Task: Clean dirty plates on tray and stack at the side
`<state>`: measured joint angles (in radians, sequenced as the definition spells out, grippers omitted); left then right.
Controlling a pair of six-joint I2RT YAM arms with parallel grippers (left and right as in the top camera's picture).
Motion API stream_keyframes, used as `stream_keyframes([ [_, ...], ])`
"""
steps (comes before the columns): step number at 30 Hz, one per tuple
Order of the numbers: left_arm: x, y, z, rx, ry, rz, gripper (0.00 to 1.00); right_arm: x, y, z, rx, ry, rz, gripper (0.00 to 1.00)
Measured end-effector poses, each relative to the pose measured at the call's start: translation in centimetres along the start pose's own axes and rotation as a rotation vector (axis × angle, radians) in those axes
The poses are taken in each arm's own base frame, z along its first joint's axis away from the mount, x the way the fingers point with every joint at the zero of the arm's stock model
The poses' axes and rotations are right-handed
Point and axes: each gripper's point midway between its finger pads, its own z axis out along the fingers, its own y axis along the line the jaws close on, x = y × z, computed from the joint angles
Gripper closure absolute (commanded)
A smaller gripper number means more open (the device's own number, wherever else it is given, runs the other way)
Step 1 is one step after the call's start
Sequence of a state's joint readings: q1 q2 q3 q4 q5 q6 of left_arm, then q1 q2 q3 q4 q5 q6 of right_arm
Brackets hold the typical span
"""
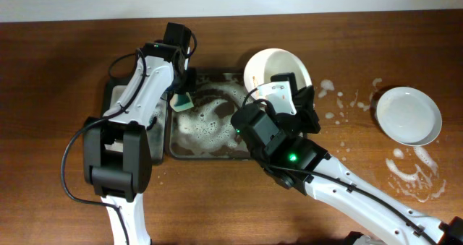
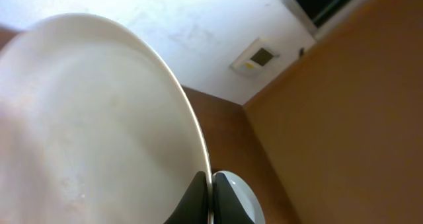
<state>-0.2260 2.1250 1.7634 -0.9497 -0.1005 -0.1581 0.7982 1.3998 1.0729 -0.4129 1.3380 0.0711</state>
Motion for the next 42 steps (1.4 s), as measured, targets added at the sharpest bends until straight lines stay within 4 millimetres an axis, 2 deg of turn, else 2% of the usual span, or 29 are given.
stream_keyframes([
  [2,0.0,0.0,0.0,-0.001,0.001,0.0,0.99,-1.5,-0.6,0.0,0.026,-0.029,0.083,0.96],
  [3,0.1,0.0,0.0,0.0,0.003,0.0,0.99,-1.6,-0.4,0.0,-0.004,-0.031,0.061,0.96],
  [7,0.1,0.0,0.0,-0.001,0.004,0.0,0.99,1.1,2.5,-0.1,-0.147,0.036,-0.06,0.96],
  [8,0.1,0.0,0.0,-0.001,0.003,0.0,0.99,1.0,2.8,0.0,-0.145,0.035,-0.034,0.96],
  [9,0.1,0.0,0.0,0.0,0.003,0.0,1.0,-0.3,2.2,0.1,-0.108,0.002,0.029,0.96],
  [11,0.1,0.0,0.0,-0.001,0.003,0.0,1.0,-2.5,-0.3,-0.3,-0.067,-0.048,0.108,0.96],
  [12,0.1,0.0,0.0,-0.001,0.003,0.0,0.99,-2.7,-1.0,-0.5,-0.068,-0.052,0.105,0.96],
  [13,0.1,0.0,0.0,-0.001,0.003,0.0,1.0,-2.0,-0.7,-0.6,-0.101,-0.033,0.054,0.96],
  [16,0.1,0.0,0.0,-0.001,0.003,0.0,0.99,0.6,2.4,-0.2,-0.167,0.036,-0.021,0.96],
  [18,0.1,0.0,0.0,-0.001,0.003,0.0,1.0,1.0,3.1,-0.1,-0.176,0.046,-0.014,0.96],
  [19,0.1,0.0,0.0,-0.001,0.003,0.0,0.99,1.0,3.1,-0.1,-0.175,0.046,-0.012,0.96],
  [21,0.1,0.0,0.0,-0.001,0.003,0.0,1.0,0.8,1.9,0.1,-0.102,0.036,0.005,0.96],
  [22,0.1,0.0,0.0,-0.001,0.003,0.0,0.99,0.4,-0.3,0.1,0.026,0.015,0.024,0.96],
  [23,0.1,0.0,0.0,-0.001,0.003,0.0,1.0,0.2,-1.3,0.1,0.081,0.005,0.036,0.96],
  [25,0.0,0.0,0.0,0.0,0.0,0.0,0.99,0.6,1.3,0.1,-0.071,0.027,-0.018,0.96],
  [26,0.0,0.0,0.0,0.0,0.0,0.0,0.99,0.6,1.6,0.1,-0.085,0.031,-0.002,0.96],
  [30,0.0,0.0,0.0,0.0,0.001,0.0,0.99,0.1,0.8,0.4,-0.037,0.019,0.052,0.96],
  [31,0.0,0.0,0.0,0.0,0.0,0.0,0.99,0.2,1.5,0.6,-0.082,0.028,0.043,0.96],
  [34,0.0,0.0,0.0,0.0,0.001,0.0,1.0,-0.6,0.1,1.0,0.001,0.009,0.073,0.96],
  [35,0.0,0.0,0.0,0.0,0.0,0.0,0.99,-0.4,0.7,1.3,-0.043,0.021,0.066,0.96],
  [37,0.0,0.0,0.0,0.0,0.0,0.0,0.99,0.2,3.6,1.1,-0.215,0.047,0.063,0.96],
  [39,0.0,0.0,0.0,0.0,0.001,0.0,1.0,2.0,6.2,1.3,-0.392,0.14,0.106,0.96],
  [40,0.0,0.0,0.0,0.0,0.002,0.0,0.99,3.3,6.8,2.0,-0.468,0.214,0.15,0.96],
  [42,0.0,0.0,0.0,0.0,0.001,0.0,0.99,5.9,7.1,4.7,-0.631,0.391,0.29,0.96],
])
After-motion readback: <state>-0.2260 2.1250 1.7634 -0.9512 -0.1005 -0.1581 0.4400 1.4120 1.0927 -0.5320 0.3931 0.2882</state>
